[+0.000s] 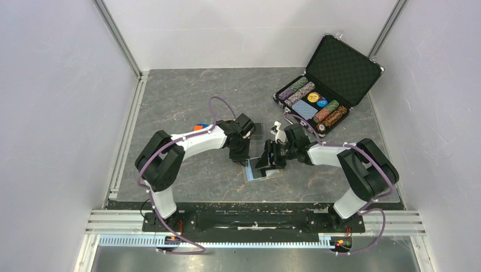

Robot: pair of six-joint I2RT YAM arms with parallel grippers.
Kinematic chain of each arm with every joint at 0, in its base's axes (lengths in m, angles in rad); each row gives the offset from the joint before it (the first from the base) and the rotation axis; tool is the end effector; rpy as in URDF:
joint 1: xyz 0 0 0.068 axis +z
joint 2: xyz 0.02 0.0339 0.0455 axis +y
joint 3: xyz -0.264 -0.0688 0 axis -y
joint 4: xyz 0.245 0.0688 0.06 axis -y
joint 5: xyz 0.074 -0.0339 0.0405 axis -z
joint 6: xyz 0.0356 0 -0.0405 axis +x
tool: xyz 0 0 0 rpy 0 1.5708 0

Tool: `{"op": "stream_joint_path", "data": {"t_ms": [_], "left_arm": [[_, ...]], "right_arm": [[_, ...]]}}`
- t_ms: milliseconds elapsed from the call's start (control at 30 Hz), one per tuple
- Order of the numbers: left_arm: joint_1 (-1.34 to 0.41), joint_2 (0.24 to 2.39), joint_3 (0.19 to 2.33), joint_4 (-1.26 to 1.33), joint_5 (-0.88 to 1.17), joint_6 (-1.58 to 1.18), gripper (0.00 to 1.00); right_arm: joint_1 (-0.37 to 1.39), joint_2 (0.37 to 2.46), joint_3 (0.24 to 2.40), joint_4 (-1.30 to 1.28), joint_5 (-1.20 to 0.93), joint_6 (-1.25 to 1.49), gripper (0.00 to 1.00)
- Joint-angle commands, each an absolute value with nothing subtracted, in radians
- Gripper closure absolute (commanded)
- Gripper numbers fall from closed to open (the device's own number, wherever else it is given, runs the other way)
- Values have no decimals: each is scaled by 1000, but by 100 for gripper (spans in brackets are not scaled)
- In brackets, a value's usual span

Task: Put the credit cards into the card holder
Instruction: Insert the credit card into the card holder.

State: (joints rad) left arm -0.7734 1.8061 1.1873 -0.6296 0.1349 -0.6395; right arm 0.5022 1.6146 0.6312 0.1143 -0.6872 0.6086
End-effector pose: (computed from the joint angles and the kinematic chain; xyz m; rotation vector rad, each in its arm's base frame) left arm 0.2475 -0.2483 0.1733 0.2295 2.9392 -0.4626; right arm 0.2370 0.1559 0.1290 -0.2018 2.6158 1.2929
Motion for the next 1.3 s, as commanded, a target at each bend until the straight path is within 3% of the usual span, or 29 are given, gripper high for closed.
{"op": "stream_joint_path", "data": {"t_ms": [0,200,333,467,800,933,1267], "left_arm": [[-769,1820,1180,-599,169,-599,83],[-769,1799,1184,-603,163,-595,85],[-765,1767,1183,-596,169,-602,79],[-750,1736,1172,-568,208,-629,69],[-646,1629,1001,-399,362,-739,64],[-639,1643,964,-355,404,-755,64],[-642,1699,930,-321,425,-758,70]], "right_arm": [[530,1640,666,137,-732,599,42],[547,1629,670,162,-744,615,51],[548,1621,671,160,-746,613,57],[553,1624,669,169,-750,616,55],[563,1649,655,176,-728,603,48],[570,1652,657,196,-725,603,47],[589,1668,655,228,-730,626,63]]}}
